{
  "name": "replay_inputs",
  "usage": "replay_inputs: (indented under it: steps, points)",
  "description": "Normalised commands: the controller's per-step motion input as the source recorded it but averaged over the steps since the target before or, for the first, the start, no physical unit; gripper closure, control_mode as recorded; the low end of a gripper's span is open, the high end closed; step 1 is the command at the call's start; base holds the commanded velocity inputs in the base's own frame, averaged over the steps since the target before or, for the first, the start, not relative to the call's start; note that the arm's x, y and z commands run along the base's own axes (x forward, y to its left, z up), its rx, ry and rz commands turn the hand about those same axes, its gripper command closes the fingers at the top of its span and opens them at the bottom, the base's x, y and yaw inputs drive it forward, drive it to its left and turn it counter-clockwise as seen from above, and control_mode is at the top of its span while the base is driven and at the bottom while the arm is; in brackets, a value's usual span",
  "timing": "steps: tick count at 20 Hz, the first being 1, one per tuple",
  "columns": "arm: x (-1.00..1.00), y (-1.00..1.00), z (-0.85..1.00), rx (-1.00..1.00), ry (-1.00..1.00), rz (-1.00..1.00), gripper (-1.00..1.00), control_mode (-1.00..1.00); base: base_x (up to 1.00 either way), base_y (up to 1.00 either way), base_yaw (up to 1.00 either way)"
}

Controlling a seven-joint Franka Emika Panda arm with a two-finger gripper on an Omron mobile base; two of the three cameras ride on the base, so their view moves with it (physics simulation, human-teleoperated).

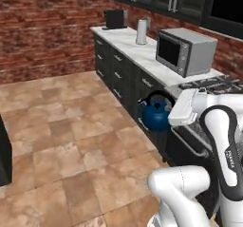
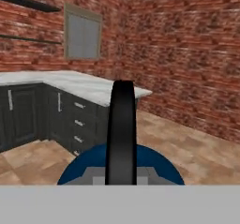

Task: Open the cabinet, pick the kettle from the cabinet, and place it in the sink.

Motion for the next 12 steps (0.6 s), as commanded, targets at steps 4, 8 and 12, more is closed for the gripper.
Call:
replay_inputs:
  steps: [4, 8, 12]
  points:
    - [0.00, 0.00, 0.00, 0.00, 0.00, 0.00, 1.00, 1.00, -0.11, 0.11, 0.98]
    - [0.00, 0.00, 0.00, 0.00, 0.00, 0.00, 1.00, 1.00, -0.03, 0.11, 0.89]
    - [0.00, 0.00, 0.00, 0.00, 0.00, 0.00, 1.00, 1.00, 0.00, 0.08, 0.85]
